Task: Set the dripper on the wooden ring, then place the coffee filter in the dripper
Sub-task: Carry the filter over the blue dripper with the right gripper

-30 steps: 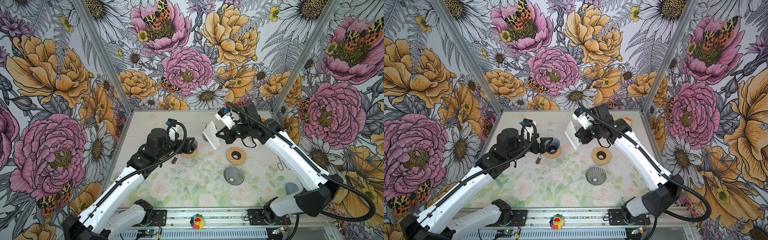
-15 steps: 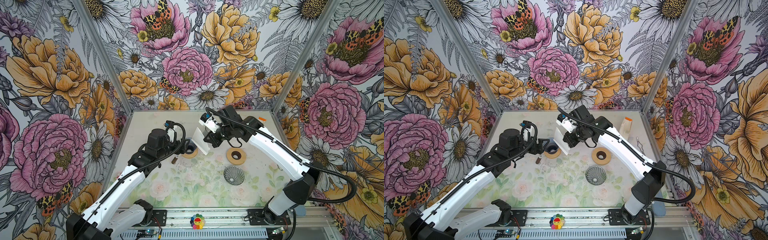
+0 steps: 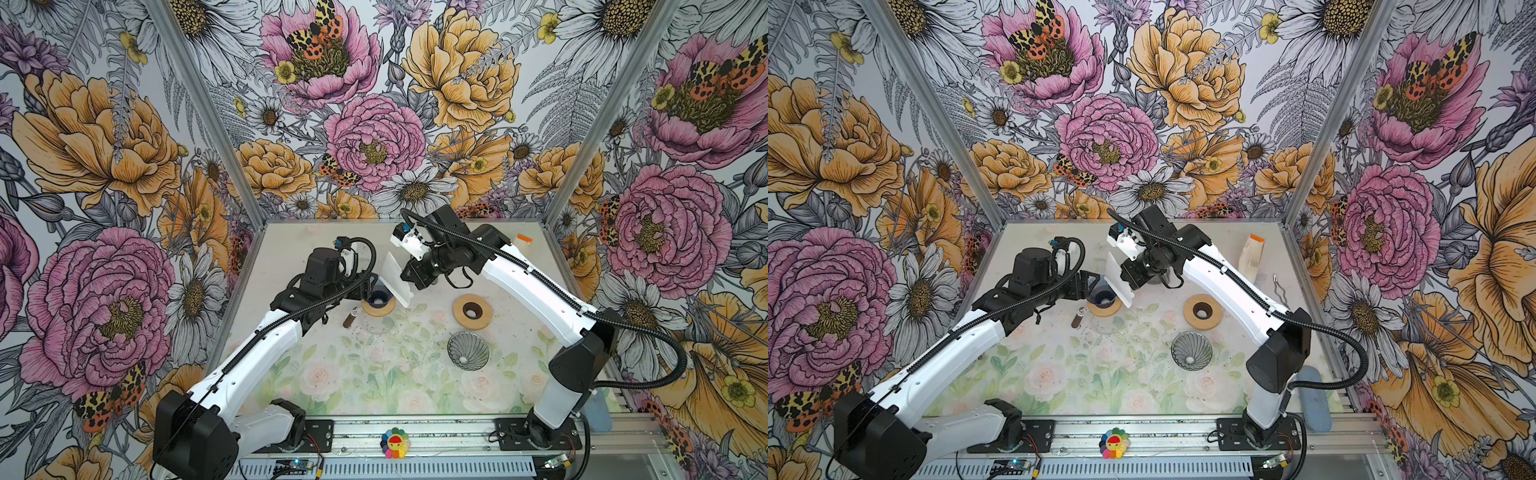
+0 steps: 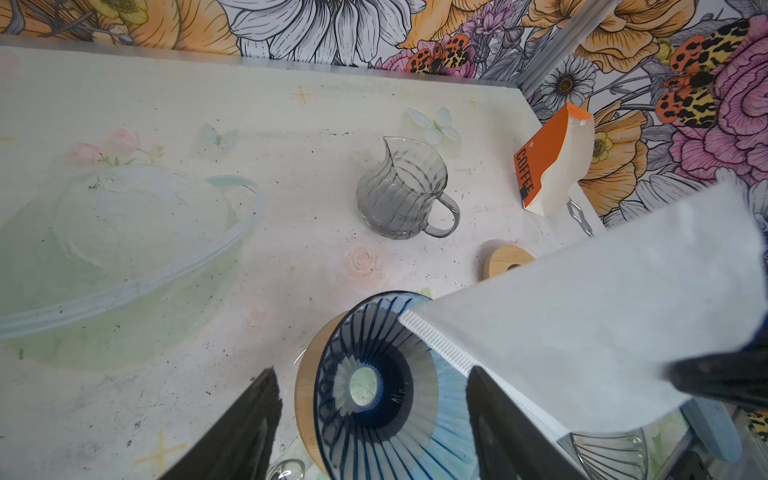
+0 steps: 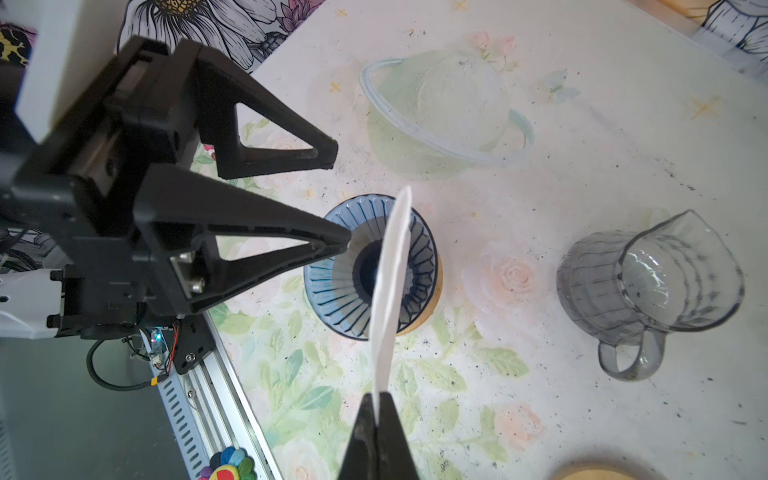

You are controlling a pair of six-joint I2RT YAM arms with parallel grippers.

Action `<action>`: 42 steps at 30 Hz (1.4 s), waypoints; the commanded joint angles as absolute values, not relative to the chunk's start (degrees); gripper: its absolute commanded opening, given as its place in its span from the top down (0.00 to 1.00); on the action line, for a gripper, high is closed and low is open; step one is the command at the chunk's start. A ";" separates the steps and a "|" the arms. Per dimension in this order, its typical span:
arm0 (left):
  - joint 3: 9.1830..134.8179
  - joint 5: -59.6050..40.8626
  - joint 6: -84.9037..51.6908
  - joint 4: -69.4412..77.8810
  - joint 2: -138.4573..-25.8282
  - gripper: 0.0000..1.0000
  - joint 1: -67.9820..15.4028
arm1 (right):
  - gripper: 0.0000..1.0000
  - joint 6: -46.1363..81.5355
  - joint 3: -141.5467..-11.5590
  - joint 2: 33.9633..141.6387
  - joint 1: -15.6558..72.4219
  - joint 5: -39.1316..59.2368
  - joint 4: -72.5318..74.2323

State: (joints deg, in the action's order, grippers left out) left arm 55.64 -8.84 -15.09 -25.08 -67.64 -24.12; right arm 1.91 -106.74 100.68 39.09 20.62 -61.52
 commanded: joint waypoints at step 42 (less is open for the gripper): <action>55.66 -12.48 -17.60 -22.82 -73.66 0.28 -21.97 | 0.82 10.11 -115.05 109.95 39.29 19.39 -65.39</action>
